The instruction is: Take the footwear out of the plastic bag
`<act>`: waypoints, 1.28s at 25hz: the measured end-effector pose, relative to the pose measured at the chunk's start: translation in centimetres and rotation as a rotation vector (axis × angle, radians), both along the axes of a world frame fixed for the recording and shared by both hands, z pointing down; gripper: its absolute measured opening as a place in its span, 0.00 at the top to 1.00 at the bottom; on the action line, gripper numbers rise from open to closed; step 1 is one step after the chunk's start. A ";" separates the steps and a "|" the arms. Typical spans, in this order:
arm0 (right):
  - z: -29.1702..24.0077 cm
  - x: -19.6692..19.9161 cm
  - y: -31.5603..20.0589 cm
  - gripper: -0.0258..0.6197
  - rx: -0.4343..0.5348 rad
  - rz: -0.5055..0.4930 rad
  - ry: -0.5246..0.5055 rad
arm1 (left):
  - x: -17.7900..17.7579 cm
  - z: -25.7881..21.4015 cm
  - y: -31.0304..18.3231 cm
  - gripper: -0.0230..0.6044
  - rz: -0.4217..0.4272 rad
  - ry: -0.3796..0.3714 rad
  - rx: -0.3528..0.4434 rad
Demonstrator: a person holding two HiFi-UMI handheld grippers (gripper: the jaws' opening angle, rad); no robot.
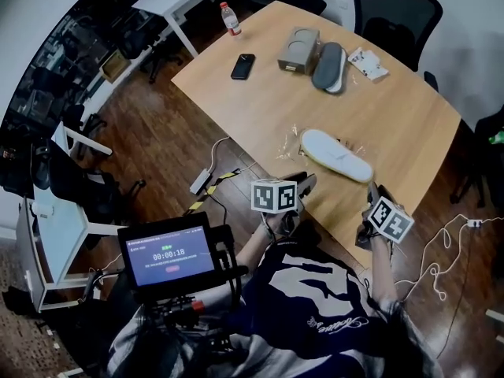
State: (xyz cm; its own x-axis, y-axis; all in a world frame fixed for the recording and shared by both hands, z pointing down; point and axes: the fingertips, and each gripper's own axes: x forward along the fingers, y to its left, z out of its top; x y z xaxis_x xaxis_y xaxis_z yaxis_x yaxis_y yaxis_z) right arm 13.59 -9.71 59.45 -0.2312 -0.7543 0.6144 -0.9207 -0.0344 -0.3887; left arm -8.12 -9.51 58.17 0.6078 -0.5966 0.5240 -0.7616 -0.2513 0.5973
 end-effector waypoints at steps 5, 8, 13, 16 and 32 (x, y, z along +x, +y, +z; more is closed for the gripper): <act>-2.4 -1.8 4.4 0.83 0.058 -0.094 -0.047 | 3.3 -1.5 3.2 0.82 0.001 0.008 0.056; -3.2 -2.1 8.1 0.93 0.065 -0.127 -0.065 | 5.2 -2.0 6.3 0.82 -0.012 0.010 0.068; -4.3 -3.1 15.3 0.97 0.078 -0.223 -0.054 | 7.0 -3.1 13.1 0.86 -0.045 -0.045 0.089; -3.9 -5.1 16.0 0.97 0.090 -0.283 -0.062 | 6.6 -3.2 14.0 0.96 -0.071 -0.065 0.099; -3.0 -9.1 15.8 0.98 0.116 -0.389 -0.074 | 6.0 -2.6 13.8 0.96 -0.026 -0.146 0.152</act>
